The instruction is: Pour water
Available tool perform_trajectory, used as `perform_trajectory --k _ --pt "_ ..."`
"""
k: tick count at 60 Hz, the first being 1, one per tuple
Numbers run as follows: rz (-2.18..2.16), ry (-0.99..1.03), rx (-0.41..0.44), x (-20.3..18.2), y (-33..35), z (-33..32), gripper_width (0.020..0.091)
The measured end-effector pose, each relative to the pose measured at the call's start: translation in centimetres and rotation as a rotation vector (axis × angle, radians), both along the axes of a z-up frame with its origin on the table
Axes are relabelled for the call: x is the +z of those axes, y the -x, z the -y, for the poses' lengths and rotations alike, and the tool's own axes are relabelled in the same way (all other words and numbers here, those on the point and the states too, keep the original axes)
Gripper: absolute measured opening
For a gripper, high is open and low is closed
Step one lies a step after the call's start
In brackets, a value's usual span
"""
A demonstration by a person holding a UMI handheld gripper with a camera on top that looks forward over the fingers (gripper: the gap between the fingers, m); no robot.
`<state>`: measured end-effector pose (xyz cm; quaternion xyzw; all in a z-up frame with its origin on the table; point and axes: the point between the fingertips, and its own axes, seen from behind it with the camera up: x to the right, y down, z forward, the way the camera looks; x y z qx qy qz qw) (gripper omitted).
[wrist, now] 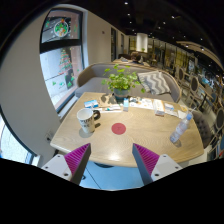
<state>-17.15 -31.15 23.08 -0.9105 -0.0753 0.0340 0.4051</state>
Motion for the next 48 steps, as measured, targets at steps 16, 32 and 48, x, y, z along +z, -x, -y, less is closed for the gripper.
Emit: perform_trajectory --k 16,32,48 --pt "-0.023 -0.014 -0.098 -1.9 -9.0 -2.3 0.0856" --pt "-0.023 -0.111 -0.178 -4.8 -23.8 -5.8 0.0855" --pt "0.008 -0.154 -0.210 -10.3 -35.9 -12.1 0.0851"
